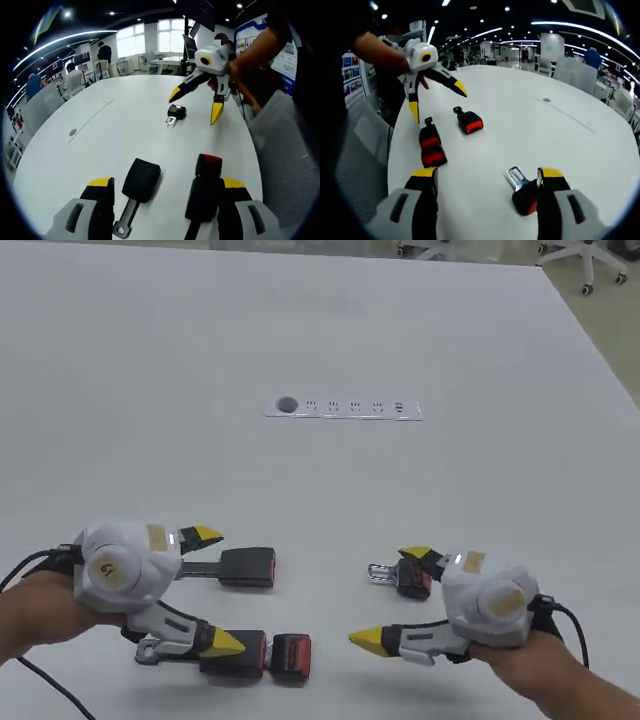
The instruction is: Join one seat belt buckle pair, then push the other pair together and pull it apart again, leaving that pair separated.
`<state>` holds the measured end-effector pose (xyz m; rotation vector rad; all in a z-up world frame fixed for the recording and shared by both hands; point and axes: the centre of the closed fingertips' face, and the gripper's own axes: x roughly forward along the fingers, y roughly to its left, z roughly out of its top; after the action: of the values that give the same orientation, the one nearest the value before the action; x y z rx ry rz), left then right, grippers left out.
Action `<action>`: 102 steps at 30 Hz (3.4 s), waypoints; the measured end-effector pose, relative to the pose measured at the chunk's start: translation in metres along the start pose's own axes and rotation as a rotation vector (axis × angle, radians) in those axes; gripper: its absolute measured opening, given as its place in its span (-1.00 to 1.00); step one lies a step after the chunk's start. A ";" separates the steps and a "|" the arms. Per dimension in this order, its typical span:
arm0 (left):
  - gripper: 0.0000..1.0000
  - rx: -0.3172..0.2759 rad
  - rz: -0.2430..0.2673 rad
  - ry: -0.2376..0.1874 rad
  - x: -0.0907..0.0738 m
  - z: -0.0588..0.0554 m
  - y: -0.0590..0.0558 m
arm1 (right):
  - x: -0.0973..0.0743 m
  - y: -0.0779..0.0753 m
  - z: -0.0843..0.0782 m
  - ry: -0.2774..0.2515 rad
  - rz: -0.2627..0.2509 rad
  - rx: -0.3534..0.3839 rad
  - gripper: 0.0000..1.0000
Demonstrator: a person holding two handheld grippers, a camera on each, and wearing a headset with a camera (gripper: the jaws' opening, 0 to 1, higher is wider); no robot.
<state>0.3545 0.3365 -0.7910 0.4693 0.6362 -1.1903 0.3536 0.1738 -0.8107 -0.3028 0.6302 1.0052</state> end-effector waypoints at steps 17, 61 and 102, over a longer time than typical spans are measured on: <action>0.59 -0.014 -0.026 0.052 0.025 -0.012 0.036 | -0.005 -0.056 -0.038 0.136 0.086 -0.065 0.61; -0.29 0.146 -0.143 0.167 0.045 -0.036 0.040 | 0.009 -0.058 -0.052 0.178 0.207 -0.177 -0.26; -0.31 0.168 -0.171 0.201 0.050 -0.042 0.041 | 0.101 -0.004 0.017 0.056 0.288 -0.189 -0.26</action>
<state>0.3958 0.3419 -0.8555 0.6933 0.7632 -1.3759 0.4017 0.2501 -0.8597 -0.4153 0.6421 1.3411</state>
